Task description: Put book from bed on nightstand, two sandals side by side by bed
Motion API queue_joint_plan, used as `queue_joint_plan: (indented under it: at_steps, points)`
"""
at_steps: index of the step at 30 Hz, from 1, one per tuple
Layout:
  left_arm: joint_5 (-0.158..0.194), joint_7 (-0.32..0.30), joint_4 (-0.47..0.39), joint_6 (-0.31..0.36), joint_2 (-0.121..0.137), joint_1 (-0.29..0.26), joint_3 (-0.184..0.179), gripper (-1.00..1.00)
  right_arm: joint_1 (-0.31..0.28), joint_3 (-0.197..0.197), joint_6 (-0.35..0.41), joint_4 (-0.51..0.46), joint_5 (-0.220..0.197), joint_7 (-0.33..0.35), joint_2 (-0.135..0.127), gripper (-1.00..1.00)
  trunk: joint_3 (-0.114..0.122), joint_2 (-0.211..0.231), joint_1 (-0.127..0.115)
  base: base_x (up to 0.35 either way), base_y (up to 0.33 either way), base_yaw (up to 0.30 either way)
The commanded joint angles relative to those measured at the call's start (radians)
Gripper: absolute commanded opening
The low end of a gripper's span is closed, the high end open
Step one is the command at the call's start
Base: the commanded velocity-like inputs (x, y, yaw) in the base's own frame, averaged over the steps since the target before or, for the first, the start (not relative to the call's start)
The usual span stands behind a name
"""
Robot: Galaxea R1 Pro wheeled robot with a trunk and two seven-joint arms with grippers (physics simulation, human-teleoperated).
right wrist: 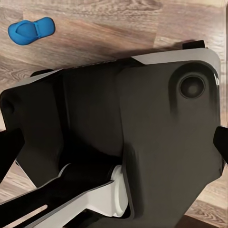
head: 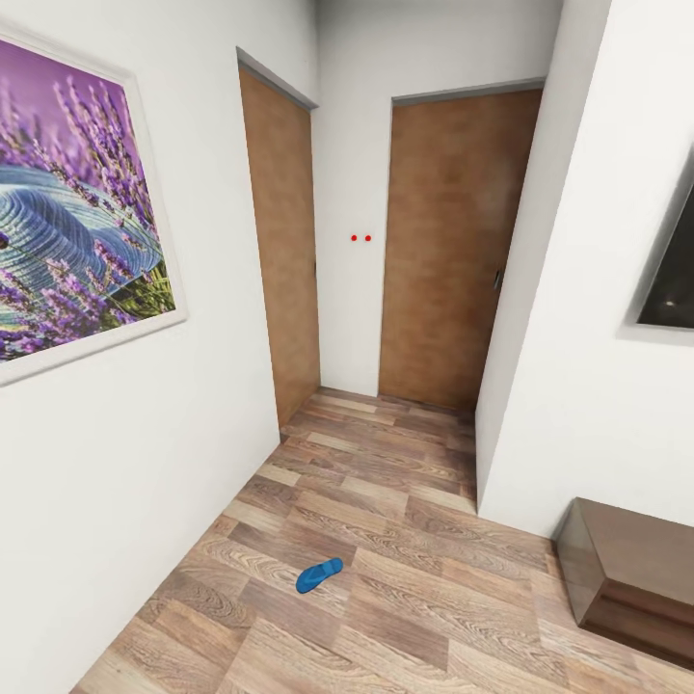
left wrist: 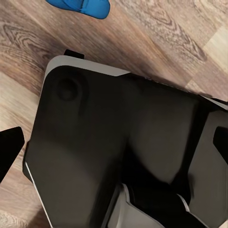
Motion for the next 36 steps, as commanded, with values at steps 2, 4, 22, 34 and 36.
queue_joint_plan:
  at_steps: [2,4,22,34,36]
  points:
    - [0.011,-0.004,0.002,-0.004,0.000,-0.001,0.000,1.00,-0.001,-0.008,-0.002,-0.007,0.009,0.002,0.000,1.00,-0.001,-0.001,0.000,0.000,0.000,0.000]
    - [0.010,-0.004,0.002,-0.004,0.001,-0.001,0.008,1.00,-0.001,-0.008,-0.008,-0.013,0.009,0.002,0.000,1.00,-0.001,-0.001,0.000,0.000,0.000,0.000]
    - [0.010,-0.002,-0.118,-0.001,0.088,-0.001,0.069,1.00,-0.001,-0.001,-0.179,-0.032,0.008,0.006,0.008,1.00,-0.001,-0.001,0.000,0.000,0.000,0.000]
    - [0.011,-0.006,-0.196,0.097,0.168,-0.029,0.139,1.00,-0.001,-0.007,-0.150,-0.210,-0.027,0.001,0.014,1.00,-0.001,-0.001,0.000,0.000,0.000,0.000]
    - [0.011,-0.010,-0.203,0.158,0.177,-0.055,0.142,1.00,0.000,-0.009,-0.137,-0.242,-0.056,0.001,0.025,1.00,-0.001,-0.001,0.000,0.000,0.000,0.000]
